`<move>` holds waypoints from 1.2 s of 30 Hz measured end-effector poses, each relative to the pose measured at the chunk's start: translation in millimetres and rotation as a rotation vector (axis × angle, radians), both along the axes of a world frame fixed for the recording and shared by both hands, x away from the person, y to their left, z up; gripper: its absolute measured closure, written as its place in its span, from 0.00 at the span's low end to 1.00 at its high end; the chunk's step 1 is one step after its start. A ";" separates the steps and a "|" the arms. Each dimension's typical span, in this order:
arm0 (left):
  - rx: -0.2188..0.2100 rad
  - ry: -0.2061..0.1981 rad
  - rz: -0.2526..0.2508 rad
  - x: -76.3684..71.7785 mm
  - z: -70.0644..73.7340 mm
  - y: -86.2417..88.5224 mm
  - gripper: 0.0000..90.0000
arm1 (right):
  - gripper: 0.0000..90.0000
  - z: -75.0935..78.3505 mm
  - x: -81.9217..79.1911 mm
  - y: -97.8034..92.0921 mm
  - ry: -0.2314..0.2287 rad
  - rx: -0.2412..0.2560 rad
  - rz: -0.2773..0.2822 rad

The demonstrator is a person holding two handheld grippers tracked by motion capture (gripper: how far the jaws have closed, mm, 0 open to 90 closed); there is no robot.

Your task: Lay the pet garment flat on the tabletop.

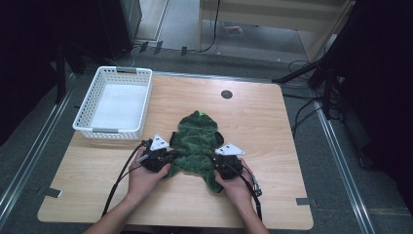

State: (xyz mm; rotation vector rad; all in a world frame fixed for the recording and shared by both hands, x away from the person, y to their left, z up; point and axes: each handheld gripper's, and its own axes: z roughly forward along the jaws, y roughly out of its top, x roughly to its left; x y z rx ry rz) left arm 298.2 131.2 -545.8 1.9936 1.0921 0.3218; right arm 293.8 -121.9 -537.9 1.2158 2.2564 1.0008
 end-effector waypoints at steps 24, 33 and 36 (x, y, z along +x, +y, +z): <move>-0.098 0.068 -0.065 -42.7 -2.8 52.4 0.56 | 0.86 7.2 -58.2 -26.2 0.027 0.154 0.147; -0.164 0.102 -0.099 -50.6 -5.8 54.4 0.57 | 0.83 -4.3 -51.5 -26.1 0.030 0.085 0.097; -0.175 0.094 -0.087 -53.1 -5.2 60.5 0.54 | 0.75 2.1 -57.3 -30.4 0.026 0.114 0.088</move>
